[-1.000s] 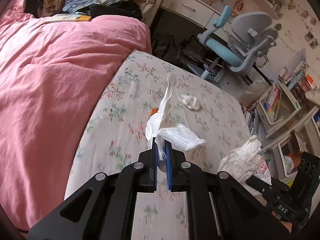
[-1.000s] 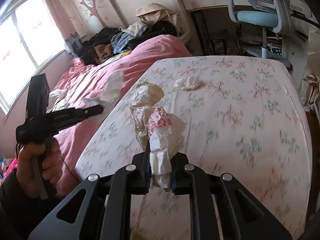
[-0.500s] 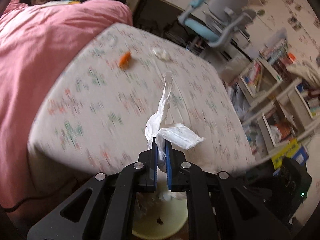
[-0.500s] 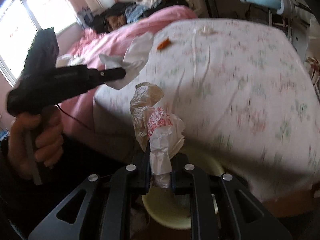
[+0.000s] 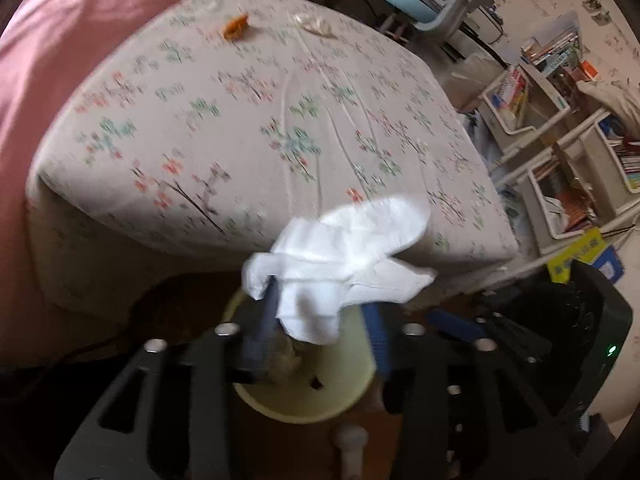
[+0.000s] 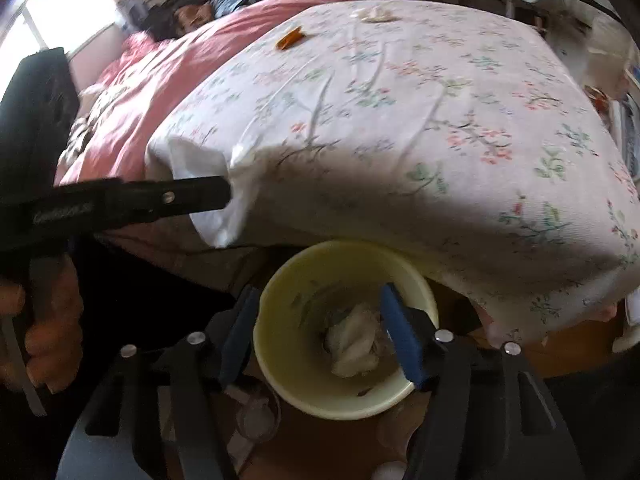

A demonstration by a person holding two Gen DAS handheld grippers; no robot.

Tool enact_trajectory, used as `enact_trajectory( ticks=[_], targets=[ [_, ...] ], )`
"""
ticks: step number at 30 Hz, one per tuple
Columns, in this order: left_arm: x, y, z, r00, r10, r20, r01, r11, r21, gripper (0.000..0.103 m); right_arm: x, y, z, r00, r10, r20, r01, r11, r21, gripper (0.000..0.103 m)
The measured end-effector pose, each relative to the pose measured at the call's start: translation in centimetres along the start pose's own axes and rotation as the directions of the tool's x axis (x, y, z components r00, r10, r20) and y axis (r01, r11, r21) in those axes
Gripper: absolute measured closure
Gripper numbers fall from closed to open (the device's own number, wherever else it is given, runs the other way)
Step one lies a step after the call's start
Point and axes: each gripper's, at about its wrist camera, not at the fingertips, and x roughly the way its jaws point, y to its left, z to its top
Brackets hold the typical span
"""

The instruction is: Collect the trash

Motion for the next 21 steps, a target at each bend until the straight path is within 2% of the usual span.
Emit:
enact_trajectory(
  ticks=[2, 4, 8, 16, 21],
  targets=[
    [-0.5, -0.3, 0.1, 0.999, 0.037, 0.038, -0.037, 0.999, 0.013, 0.049, 0.0, -0.5, 0.3, 1.0, 0.003, 0.017, -0.004, 1.0, 0.03, 0.037],
    [-1.2, -0.2, 0.6, 0.996, 0.06, 0.069, -0.062, 0.998, 0.016, 0.042, 0.3, -0.9, -0.1, 0.999, 0.002, 0.033, -0.004, 0.999, 0.053, 0.036],
    [-2.8, 0.3, 1.2, 0.982, 0.11, 0.155, -0.11, 0.994, -0.007, 0.027, -0.1, -1.3, -0.1, 0.997, -0.008, 0.071, 0.002, 0.997, 0.083, 0.033],
    [-4.5, 2.1, 1.9, 0.967, 0.116, 0.227, -0.095, 0.99, -0.103, 0.025, -0.9, -1.5, 0.1, 0.993, -0.019, 0.115, 0.008, 0.995, 0.102, 0.031],
    [-4.4, 2.5, 2.0, 0.963, 0.131, 0.235, -0.103, 0.986, -0.13, 0.024, -1.0, -1.4, 0.2, 0.992, -0.019, 0.123, 0.007, 0.995, 0.097, 0.031]
  ],
)
